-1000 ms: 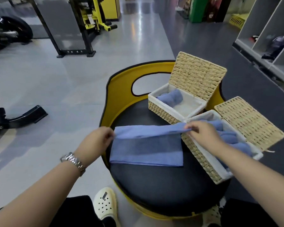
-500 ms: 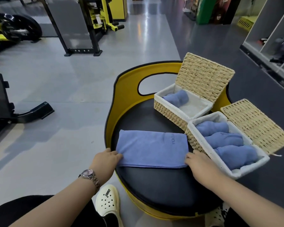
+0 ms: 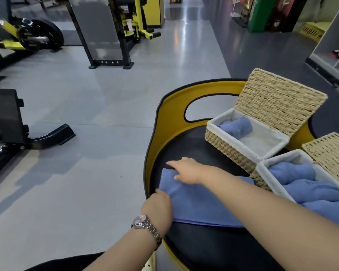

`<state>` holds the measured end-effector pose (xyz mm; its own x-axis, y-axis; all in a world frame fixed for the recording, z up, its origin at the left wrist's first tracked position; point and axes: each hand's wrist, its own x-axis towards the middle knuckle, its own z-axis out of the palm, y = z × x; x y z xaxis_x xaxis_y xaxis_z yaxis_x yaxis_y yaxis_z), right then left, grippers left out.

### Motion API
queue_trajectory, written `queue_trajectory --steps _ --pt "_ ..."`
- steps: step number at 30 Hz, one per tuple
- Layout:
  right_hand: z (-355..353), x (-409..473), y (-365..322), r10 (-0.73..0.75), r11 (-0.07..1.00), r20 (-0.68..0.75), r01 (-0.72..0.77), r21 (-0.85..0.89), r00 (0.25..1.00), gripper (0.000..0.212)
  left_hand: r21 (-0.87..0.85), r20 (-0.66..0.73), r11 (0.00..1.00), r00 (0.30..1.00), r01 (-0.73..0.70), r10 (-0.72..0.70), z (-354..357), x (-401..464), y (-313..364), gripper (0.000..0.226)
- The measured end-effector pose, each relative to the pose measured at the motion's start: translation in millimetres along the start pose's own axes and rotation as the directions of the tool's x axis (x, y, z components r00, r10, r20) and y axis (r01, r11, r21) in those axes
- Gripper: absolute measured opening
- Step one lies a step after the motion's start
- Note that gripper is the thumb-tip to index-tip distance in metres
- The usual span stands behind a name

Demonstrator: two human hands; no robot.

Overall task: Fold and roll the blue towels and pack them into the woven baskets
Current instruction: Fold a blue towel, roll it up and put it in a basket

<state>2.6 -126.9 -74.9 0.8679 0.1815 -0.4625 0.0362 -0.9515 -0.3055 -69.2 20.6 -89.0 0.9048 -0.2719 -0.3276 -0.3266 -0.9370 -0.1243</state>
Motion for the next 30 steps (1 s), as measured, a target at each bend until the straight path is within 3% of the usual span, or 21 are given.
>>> queue_trajectory --steps 3,5,8,11,13,18,22,24,26,28,30 --pt "2.1 28.3 -19.5 -0.065 0.980 0.041 0.072 -0.183 0.997 0.063 0.020 -0.007 1.000 1.000 0.006 -0.006 4.7 7.8 -4.8 0.045" --pt "-2.2 36.1 -25.0 -0.057 0.988 0.062 0.065 -0.139 0.996 0.059 -0.003 0.011 0.999 0.999 -0.038 0.038 -1.0 9.7 -10.8 0.034" --pt "-18.4 21.8 -23.8 -0.109 0.994 0.090 0.110 -0.005 0.990 0.031 -0.137 0.019 0.988 0.997 -0.072 0.075 -18.3 6.4 -14.0 0.029" --pt "-39.8 -12.0 -1.0 -0.168 0.972 -0.101 0.182 0.152 0.981 0.021 -0.253 -0.138 0.960 0.986 -0.122 0.089 -42.2 0.2 -12.4 0.015" --pt "-52.7 -34.5 26.0 -0.159 0.961 -0.204 0.199 0.193 0.966 0.023 -0.304 -0.263 0.936 0.960 -0.178 0.098 -55.8 -2.1 -5.7 0.018" --pt "-63.2 -87.3 94.6 -0.105 0.986 -0.376 0.147 0.083 0.921 0.028 -0.589 -0.403 0.704 0.899 -0.397 0.170 -72.2 -15.6 46.1 0.014" --pt "-42.0 -124.9 139.8 -0.115 0.980 -0.501 0.015 -0.199 0.857 0.036 -0.673 -0.397 0.513 0.846 -0.533 0.356 -59.1 -26.5 96.7 0.021" --pt "-32.6 -140.8 148.0 -0.159 0.925 -0.513 -0.054 -0.375 0.844 0.028 -0.629 -0.339 0.531 0.815 -0.567 0.469 -47.0 -30.5 111.9 0.036" --pt "-19.6 -149.6 148.7 -0.192 0.869 -0.487 -0.083 -0.487 0.852 0.013 -0.443 -0.291 0.676 0.808 -0.589 0.513 -30.1 -27.6 116.8 0.056" --pt "-0.3 -148.3 148.7 -0.211 0.839 -0.390 -0.038 -0.542 0.896 0.008 -0.268 -0.278 0.739 0.784 -0.618 0.554 -14.8 -22.0 113.6 0.053" --pt "22.1 -141.8 148.8 -0.198 0.824 -0.255 0.020 -0.567 0.947 0.009 -0.124 -0.332 0.727 0.718 -0.676 0.611 -0.1 -18.7 107.5 0.040"
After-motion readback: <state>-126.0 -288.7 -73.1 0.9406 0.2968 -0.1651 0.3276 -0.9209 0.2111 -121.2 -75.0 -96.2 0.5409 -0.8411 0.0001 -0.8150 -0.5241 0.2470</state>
